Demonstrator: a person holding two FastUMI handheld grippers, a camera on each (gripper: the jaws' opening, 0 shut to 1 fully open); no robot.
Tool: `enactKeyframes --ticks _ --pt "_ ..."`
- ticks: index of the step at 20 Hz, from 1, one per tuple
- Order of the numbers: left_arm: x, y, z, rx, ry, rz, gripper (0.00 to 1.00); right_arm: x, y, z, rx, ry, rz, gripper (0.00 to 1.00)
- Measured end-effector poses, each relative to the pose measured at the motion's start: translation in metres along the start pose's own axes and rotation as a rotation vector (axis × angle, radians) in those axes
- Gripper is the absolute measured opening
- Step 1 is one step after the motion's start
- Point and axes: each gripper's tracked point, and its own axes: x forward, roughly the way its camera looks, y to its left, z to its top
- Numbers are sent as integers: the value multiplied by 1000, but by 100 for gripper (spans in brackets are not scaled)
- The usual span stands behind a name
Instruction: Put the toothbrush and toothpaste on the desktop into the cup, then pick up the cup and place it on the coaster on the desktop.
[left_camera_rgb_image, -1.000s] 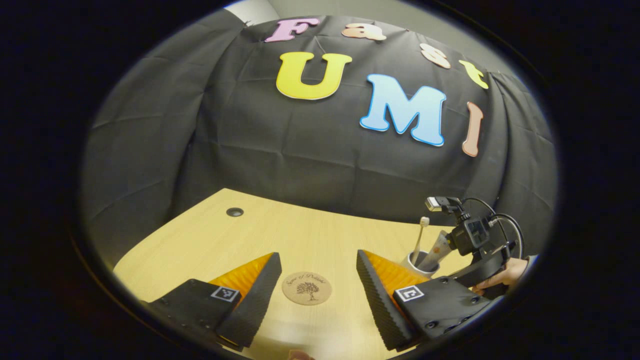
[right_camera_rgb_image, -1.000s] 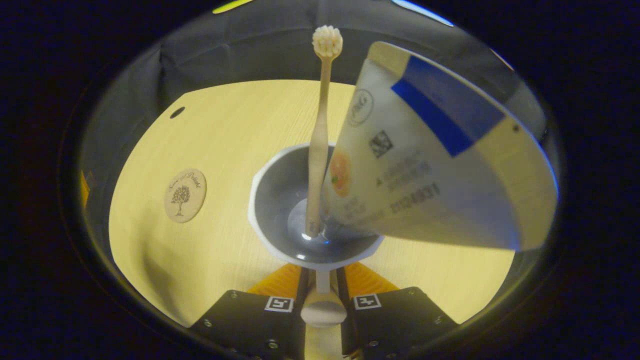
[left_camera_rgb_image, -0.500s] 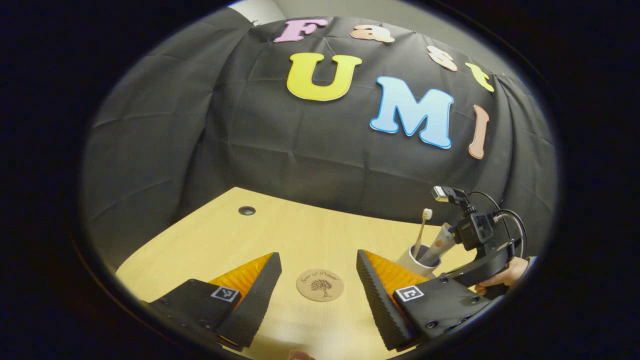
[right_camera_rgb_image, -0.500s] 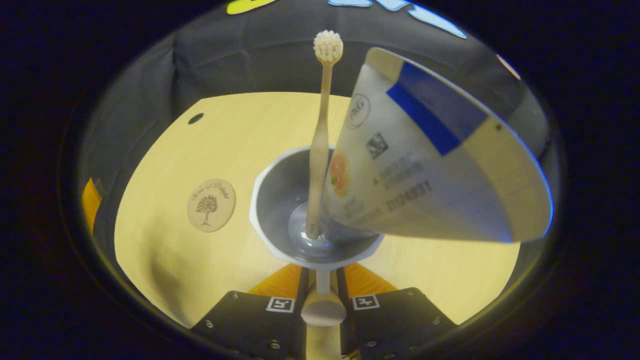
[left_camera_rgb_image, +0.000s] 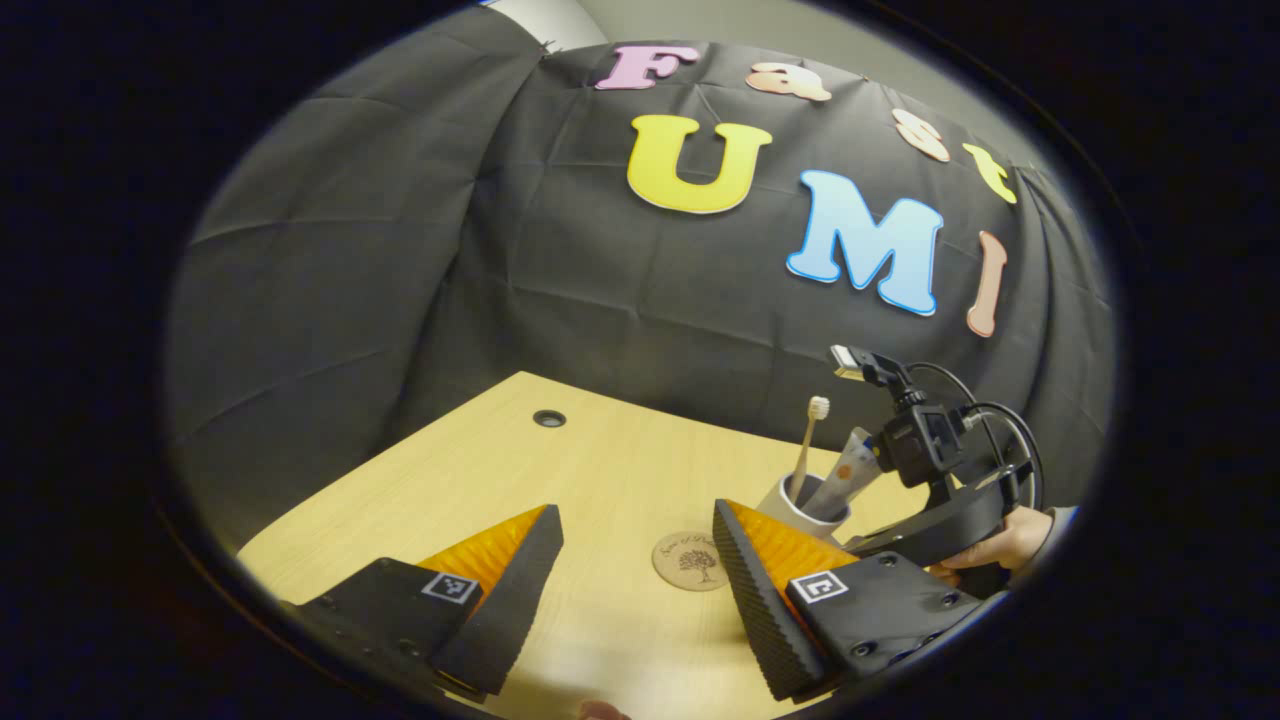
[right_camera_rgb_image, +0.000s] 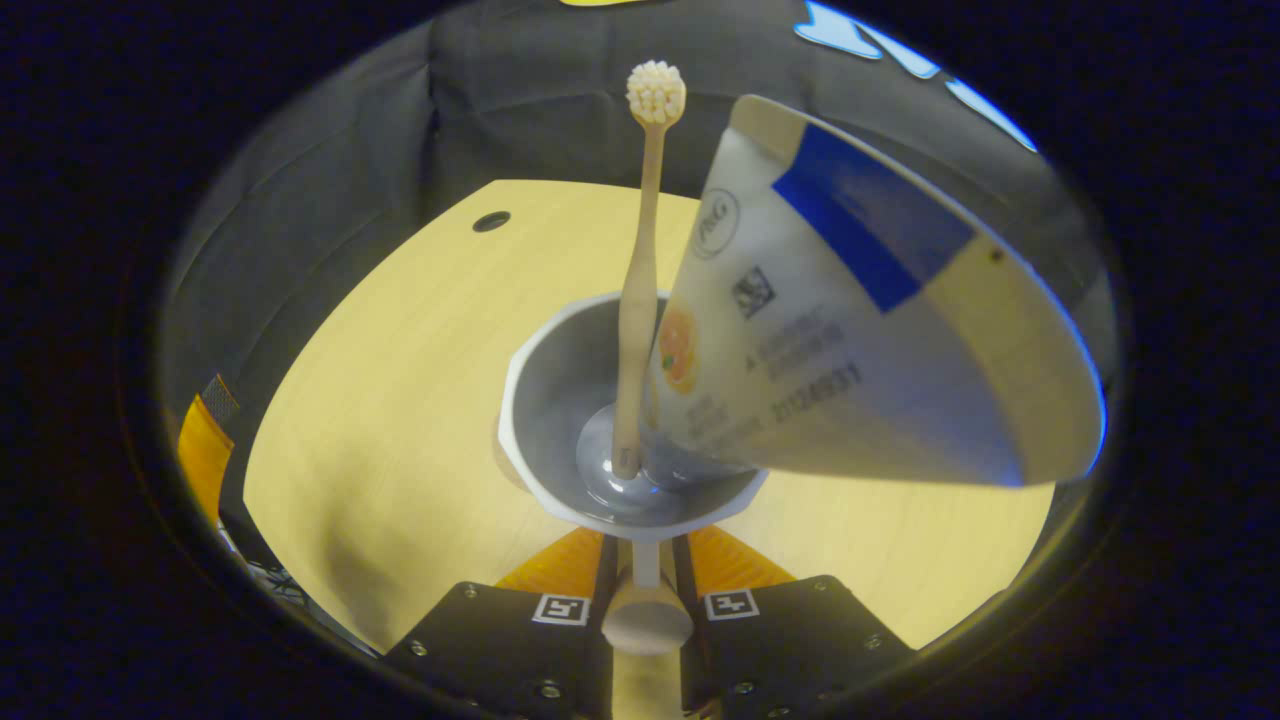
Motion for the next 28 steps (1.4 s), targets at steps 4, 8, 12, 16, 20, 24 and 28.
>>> enactKeyframes --ticks 4,8,12,16,20,24,28 --pt "-12 24 -2 -9 5 28 97 17 28 9 -27 20 19 26" --pt "-18 38 -3 -19 9 39 97 28 40 12 -60 26 12 26" --pt "-21 45 -5 -23 18 35 97 35 46 13 -60 39 2 31" --pt "-21 46 -5 -16 25 20 97 26 42 15 -67 19 -5 28" --pt "-20 41 -1 6 20 -1 97 5 42 21 -52 -29 -10 36" --pt "-19 29 14 25 0 -34 97 -24 40 24 -15 -92 -8 59" --pt "-21 8 26 61 -16 -83 97 -61 30 16 27 -192 -47 83"
